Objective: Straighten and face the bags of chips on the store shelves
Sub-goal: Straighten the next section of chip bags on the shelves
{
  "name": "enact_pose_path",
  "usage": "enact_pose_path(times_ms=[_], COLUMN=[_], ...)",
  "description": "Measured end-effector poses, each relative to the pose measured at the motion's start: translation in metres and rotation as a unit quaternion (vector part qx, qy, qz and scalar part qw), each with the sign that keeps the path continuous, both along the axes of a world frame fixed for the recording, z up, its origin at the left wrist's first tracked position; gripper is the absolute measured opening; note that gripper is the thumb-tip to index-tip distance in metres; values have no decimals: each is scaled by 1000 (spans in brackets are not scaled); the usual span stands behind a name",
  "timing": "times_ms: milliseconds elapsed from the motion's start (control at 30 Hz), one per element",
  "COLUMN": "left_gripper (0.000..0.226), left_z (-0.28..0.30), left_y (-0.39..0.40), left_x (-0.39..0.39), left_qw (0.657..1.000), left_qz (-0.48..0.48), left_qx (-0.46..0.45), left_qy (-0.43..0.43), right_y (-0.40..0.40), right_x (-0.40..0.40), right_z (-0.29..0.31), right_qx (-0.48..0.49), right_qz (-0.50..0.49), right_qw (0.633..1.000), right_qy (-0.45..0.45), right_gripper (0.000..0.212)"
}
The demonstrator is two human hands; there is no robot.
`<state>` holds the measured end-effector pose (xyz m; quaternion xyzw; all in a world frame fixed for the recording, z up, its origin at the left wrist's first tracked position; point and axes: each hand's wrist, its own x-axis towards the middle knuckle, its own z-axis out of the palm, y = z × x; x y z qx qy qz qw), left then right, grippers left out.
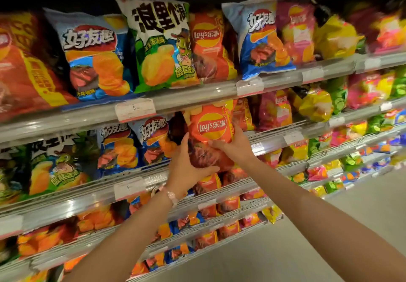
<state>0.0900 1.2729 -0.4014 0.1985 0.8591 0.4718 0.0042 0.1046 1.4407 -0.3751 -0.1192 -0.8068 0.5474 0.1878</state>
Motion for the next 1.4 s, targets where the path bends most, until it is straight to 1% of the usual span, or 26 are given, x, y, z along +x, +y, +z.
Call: enact_pose_path(times_ms=[67, 133, 233, 300, 367, 400, 567, 767, 900, 1000, 1133, 1233, 1400], left_gripper=[137, 139, 139, 137, 133, 131, 128, 127, 140, 147, 145, 148, 148], left_z=[6, 10, 11, 9, 4, 1, -17, -25, -31, -35, -40, -39, -38], left_y=[11, 22, 41, 54, 64, 68, 78, 82, 83, 81, 81, 82, 89], left_x=[-11, -25, -44, -58, -69, -74, -92, -101, -106, -111, -113, -109, -101], left_qw=[995, 979, 936, 898, 865, 857, 830, 812, 803, 806, 817, 810, 802], left_qz=[-15, -20, -23, -33, -24, -13, 37, 56, 67, 71, 74, 78, 109], left_qx=[-89, -194, -329, -405, -462, -475, -505, -517, -516, -506, -479, -499, -523], left_qy=[33, 68, 124, 166, 194, 200, 234, 265, 291, 300, 312, 298, 268], right_y=[25, 47, 74, 88, 102, 109, 135, 152, 152, 150, 155, 163, 181], right_x=[3, 6, 8, 6, 2, 0, -8, -29, -47, -63, -82, -94, -105], right_z=[1, 2, 0, -2, -3, -3, 2, 9, 6, 8, 6, -5, -20], right_qx=[-5, -4, 16, 34, 48, 52, 76, 53, 40, 28, 37, 52, 56], right_qz=[-8, -24, -53, -75, -92, -96, -97, -69, -49, -42, -8, -3, 32], right_qw=[1000, 1000, 998, 996, 994, 993, 992, 996, 998, 997, 998, 999, 997], right_qy=[-2, -7, -25, -31, -30, -32, -31, 4, 29, 62, 40, 7, -50], right_gripper=[89, 93, 89, 84, 81, 81, 76, 74, 62, 57, 65, 72, 72])
